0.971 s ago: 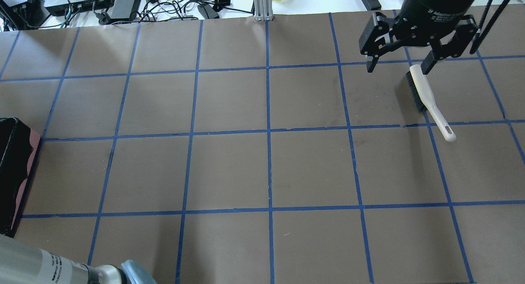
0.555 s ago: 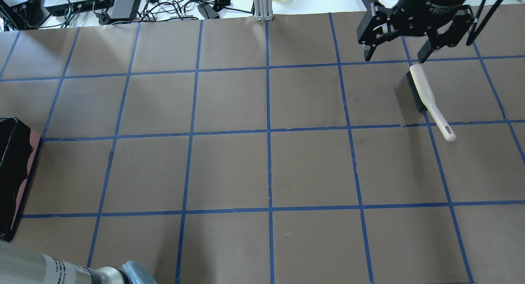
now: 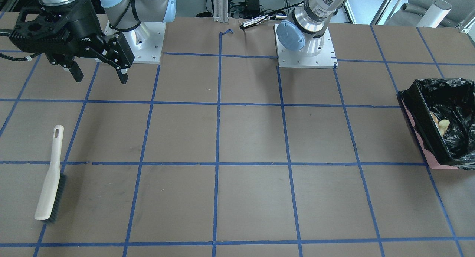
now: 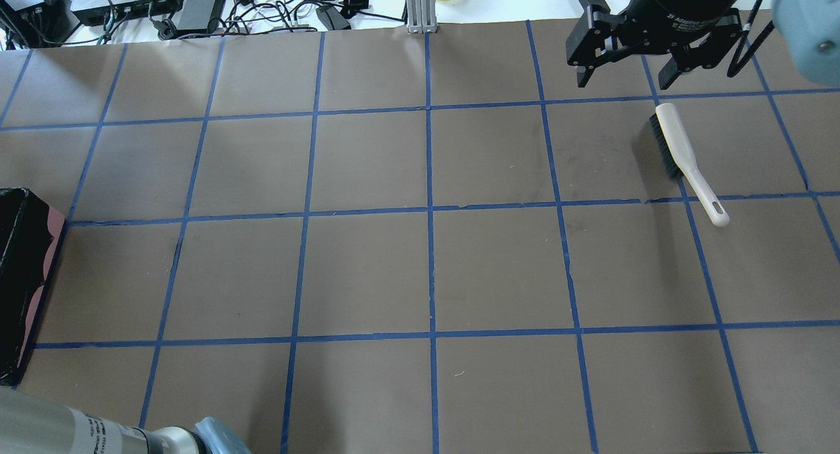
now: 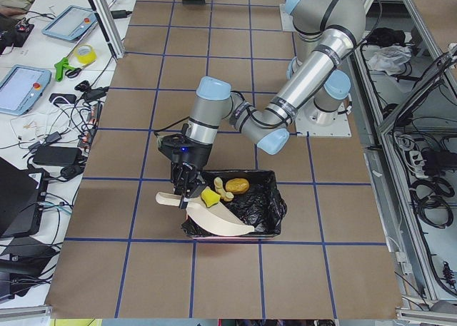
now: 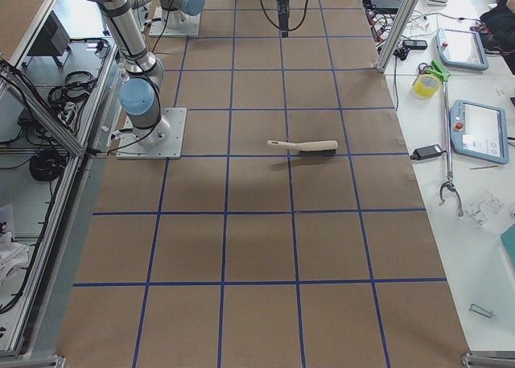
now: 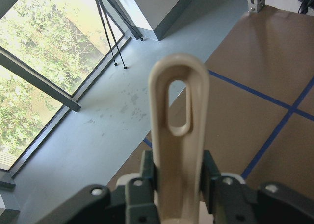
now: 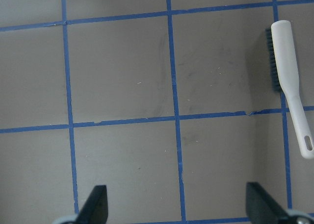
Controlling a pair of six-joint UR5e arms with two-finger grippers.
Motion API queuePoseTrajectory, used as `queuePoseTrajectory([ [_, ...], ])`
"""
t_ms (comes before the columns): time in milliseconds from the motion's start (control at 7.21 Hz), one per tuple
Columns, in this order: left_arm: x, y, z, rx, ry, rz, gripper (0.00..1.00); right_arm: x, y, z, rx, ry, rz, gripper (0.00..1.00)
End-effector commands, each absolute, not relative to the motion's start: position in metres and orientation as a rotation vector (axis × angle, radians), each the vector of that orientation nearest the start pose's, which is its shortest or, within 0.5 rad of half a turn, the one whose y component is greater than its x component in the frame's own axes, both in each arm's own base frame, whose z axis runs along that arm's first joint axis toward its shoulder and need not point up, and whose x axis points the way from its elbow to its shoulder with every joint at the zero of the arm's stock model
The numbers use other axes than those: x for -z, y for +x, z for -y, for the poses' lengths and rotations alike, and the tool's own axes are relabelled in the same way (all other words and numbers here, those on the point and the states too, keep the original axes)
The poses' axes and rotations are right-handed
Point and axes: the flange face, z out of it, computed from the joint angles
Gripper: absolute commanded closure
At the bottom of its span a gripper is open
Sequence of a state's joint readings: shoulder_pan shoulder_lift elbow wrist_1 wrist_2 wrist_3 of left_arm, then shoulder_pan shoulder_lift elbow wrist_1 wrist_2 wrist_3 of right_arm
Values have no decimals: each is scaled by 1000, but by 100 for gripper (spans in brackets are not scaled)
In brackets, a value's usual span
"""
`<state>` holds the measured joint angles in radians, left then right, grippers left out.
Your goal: Sweep and dump trash into bin
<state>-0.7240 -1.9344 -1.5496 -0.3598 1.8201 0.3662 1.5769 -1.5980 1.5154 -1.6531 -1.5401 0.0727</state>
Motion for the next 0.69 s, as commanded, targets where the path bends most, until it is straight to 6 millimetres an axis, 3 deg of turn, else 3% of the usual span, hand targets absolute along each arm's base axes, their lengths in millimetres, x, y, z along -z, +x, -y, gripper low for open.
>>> queuePoseTrajectory([
  [0, -446, 420, 517, 745, -675, -2234, 100, -537, 139, 491, 257, 98, -3094, 0],
  [416, -468, 405, 521, 882, -585, -2118, 100, -537, 140, 491, 257, 98, -3089, 0],
  [555, -455, 400, 521, 881, -598, -2131, 100, -537, 140, 491, 256, 97, -3086, 0],
])
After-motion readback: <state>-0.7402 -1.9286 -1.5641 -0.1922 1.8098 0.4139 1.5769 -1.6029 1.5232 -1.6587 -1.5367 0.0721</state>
